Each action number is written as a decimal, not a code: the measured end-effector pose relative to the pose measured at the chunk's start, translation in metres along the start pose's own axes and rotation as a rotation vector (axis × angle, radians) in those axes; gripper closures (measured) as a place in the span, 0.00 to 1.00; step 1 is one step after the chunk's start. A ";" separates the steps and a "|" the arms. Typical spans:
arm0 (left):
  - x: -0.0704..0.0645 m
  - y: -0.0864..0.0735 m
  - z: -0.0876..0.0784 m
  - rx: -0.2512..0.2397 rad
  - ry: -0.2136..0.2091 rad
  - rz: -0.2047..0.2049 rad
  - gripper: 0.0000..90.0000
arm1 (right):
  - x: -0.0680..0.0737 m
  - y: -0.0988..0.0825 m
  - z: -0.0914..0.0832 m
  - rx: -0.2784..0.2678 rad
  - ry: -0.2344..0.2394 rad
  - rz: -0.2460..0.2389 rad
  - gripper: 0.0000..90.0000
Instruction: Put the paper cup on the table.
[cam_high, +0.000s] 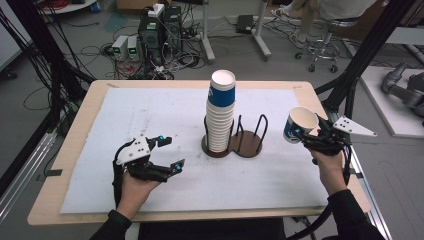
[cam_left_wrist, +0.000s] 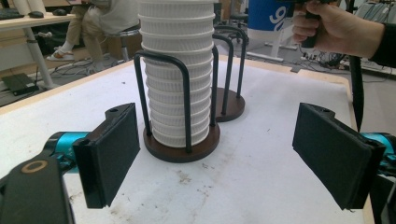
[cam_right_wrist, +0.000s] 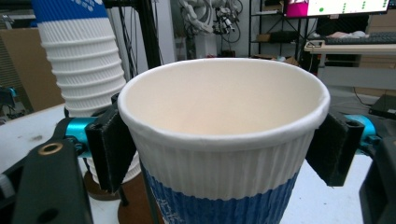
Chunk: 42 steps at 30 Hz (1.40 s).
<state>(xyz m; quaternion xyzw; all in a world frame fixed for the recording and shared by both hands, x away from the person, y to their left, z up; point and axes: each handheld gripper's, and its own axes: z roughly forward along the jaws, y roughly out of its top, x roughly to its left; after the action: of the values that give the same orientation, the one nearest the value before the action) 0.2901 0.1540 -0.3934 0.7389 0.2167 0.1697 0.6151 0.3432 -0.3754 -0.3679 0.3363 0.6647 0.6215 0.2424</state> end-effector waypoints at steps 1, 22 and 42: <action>0.000 0.000 0.000 0.000 0.000 0.000 0.16 | -0.001 -0.001 0.001 0.006 -0.001 0.000 0.23; 0.003 -0.001 0.000 -0.001 0.012 0.002 0.16 | -0.019 -0.033 0.020 0.076 -0.101 0.055 0.23; 0.003 -0.004 0.001 0.008 0.013 -0.004 0.16 | -0.028 -0.052 0.042 0.184 -0.159 0.040 0.23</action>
<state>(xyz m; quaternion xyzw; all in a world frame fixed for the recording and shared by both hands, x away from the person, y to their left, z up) 0.2929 0.1554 -0.3974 0.7397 0.2229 0.1724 0.6111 0.3854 -0.3685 -0.4271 0.4187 0.6908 0.5338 0.2498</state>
